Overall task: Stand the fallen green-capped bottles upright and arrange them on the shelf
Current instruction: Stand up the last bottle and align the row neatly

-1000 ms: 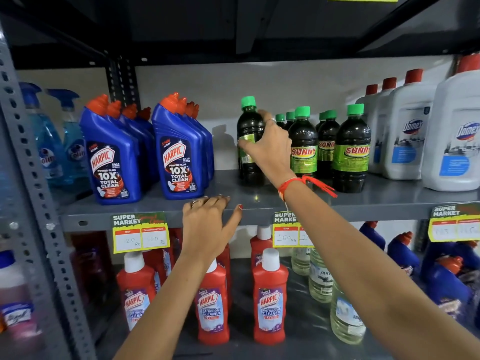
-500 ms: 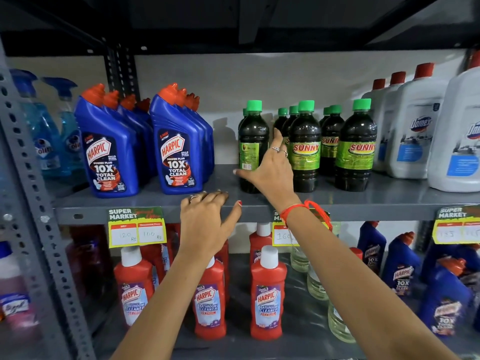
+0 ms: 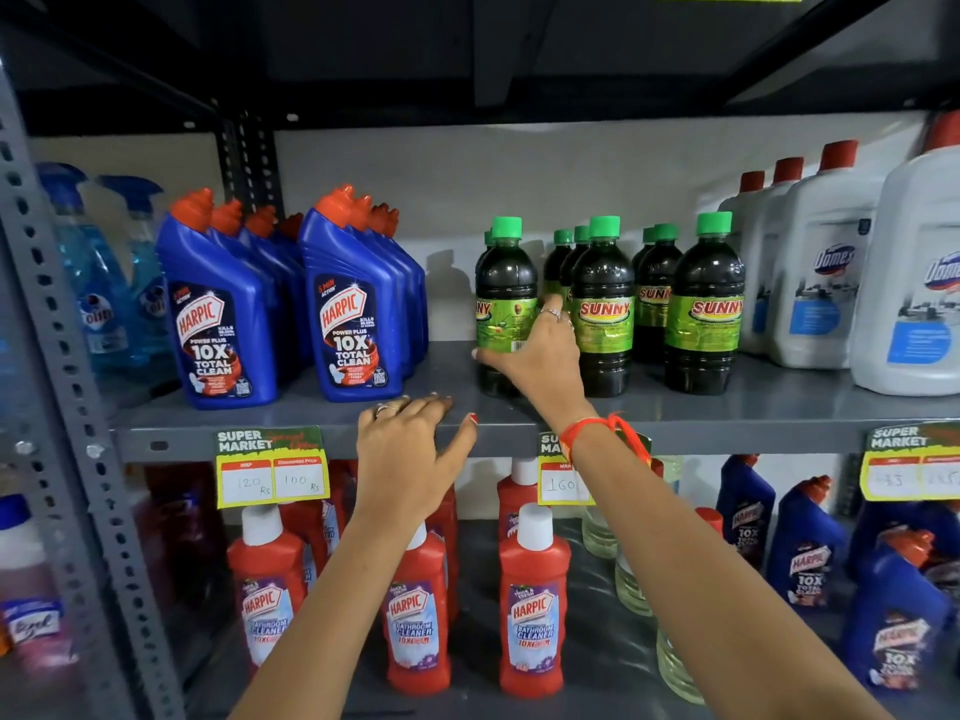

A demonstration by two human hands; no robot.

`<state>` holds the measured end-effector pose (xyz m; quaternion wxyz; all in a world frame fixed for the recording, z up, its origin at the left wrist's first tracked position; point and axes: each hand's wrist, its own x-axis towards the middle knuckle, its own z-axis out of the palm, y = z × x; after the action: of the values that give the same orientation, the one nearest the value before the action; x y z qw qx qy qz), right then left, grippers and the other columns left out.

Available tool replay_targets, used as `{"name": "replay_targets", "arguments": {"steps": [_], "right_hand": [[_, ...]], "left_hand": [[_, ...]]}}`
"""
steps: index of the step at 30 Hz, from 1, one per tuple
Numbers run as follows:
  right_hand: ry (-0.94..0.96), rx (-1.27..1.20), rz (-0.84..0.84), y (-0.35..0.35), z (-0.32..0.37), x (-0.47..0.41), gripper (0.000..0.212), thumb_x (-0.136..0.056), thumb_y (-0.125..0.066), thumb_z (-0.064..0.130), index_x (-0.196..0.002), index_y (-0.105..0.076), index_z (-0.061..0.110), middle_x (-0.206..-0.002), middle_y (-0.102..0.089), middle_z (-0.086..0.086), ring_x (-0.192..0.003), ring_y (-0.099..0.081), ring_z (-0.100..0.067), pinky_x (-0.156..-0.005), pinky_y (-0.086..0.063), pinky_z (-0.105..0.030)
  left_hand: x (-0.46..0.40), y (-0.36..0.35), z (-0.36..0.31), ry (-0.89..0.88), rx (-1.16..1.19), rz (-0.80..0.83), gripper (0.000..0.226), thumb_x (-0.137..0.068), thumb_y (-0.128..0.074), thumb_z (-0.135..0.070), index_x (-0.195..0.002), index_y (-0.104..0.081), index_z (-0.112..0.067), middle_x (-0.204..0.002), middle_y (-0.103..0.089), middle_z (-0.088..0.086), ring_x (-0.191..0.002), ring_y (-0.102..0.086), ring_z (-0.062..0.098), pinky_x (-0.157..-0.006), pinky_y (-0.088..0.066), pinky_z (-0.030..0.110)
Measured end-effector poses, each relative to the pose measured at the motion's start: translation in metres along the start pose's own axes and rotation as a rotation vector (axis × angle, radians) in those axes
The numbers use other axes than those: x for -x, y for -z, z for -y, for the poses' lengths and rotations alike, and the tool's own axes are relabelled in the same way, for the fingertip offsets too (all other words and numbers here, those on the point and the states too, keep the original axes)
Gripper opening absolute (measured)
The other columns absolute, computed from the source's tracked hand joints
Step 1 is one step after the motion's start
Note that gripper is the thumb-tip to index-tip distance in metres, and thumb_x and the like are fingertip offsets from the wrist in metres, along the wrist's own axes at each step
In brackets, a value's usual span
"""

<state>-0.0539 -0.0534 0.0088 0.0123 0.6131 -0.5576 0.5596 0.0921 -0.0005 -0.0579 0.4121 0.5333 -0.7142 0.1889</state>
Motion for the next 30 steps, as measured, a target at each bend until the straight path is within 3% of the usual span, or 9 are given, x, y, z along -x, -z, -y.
{"name": "replay_targets", "arguments": {"steps": [3, 7, 14, 17, 22, 27, 30], "right_hand": [[-0.07, -0.112, 0.041, 0.002, -0.004, -0.006, 0.081, -0.06, -0.086, 0.025, -0.121, -0.039, 0.001, -0.112, -0.063, -0.013, -0.107, -0.061, -0.027, -0.081, -0.044, -0.027], [-0.216, -0.332, 0.173, 0.007, -0.007, -0.01, 0.073, -0.07, -0.08, 0.016, -0.127, -0.036, 0.002, -0.119, -0.062, -0.012, -0.109, -0.06, -0.022, -0.086, -0.043, -0.022], [-0.049, -0.065, 0.093, 0.0, -0.003, -0.003, 0.091, -0.055, -0.086, 0.044, -0.119, -0.037, 0.002, -0.114, -0.061, -0.017, -0.108, -0.059, -0.031, -0.088, -0.049, -0.035], [-0.057, -0.078, 0.106, 0.003, -0.003, -0.002, 0.08, -0.06, -0.085, 0.035, -0.117, -0.04, 0.003, -0.113, -0.062, -0.015, -0.107, -0.06, -0.029, -0.086, -0.048, -0.033], [-0.199, -0.329, 0.209, 0.011, -0.002, -0.003, 0.076, -0.069, -0.081, 0.019, -0.124, -0.032, 0.002, -0.118, -0.06, -0.014, -0.102, -0.059, -0.021, -0.085, -0.046, -0.027], [-0.191, -0.377, 0.241, 0.014, 0.0, -0.001, 0.075, -0.075, -0.076, 0.016, -0.129, -0.025, 0.002, -0.104, -0.055, -0.005, -0.096, -0.056, -0.018, -0.08, -0.041, -0.023], [-0.19, -0.398, 0.273, 0.013, -0.001, -0.004, 0.066, -0.075, -0.075, 0.014, -0.121, -0.028, 0.007, -0.105, -0.06, -0.007, -0.092, -0.057, -0.016, -0.077, -0.042, -0.023]], "left_hand": [[0.0, -0.001, 0.0, 0.008, 0.0, 0.003, 0.053, -0.083, -0.038, -0.052, -0.102, -0.07, -0.015, -0.104, -0.071, 0.004, -0.095, -0.063, 0.022, -0.084, -0.04, 0.038], [-0.001, -0.001, 0.001, 0.021, -0.004, 0.0, 0.053, -0.083, -0.037, -0.052, -0.102, -0.07, -0.015, -0.104, -0.071, 0.003, -0.095, -0.063, 0.022, -0.085, -0.039, 0.037], [-0.002, 0.0, -0.001, 0.03, 0.001, 0.01, 0.055, -0.082, -0.036, -0.053, -0.102, -0.07, -0.015, -0.105, -0.071, 0.004, -0.097, -0.063, 0.022, -0.085, -0.039, 0.038], [-0.001, 0.0, -0.001, 0.033, 0.004, 0.008, 0.055, -0.082, -0.036, -0.053, -0.103, -0.07, -0.015, -0.106, -0.071, 0.003, -0.098, -0.063, 0.022, -0.086, -0.039, 0.038], [-0.001, 0.002, -0.001, 0.038, 0.009, 0.019, 0.056, -0.081, -0.036, -0.053, -0.104, -0.07, -0.016, -0.107, -0.071, 0.003, -0.099, -0.062, 0.022, -0.087, -0.038, 0.038], [-0.001, 0.002, -0.002, 0.035, 0.003, 0.019, 0.054, -0.081, -0.037, -0.052, -0.102, -0.071, -0.015, -0.105, -0.071, 0.003, -0.097, -0.063, 0.022, -0.085, -0.04, 0.037], [-0.001, 0.001, -0.001, 0.034, 0.004, 0.01, 0.053, -0.081, -0.038, -0.052, -0.1, -0.072, -0.015, -0.103, -0.072, 0.003, -0.095, -0.064, 0.022, -0.084, -0.041, 0.037]]}}
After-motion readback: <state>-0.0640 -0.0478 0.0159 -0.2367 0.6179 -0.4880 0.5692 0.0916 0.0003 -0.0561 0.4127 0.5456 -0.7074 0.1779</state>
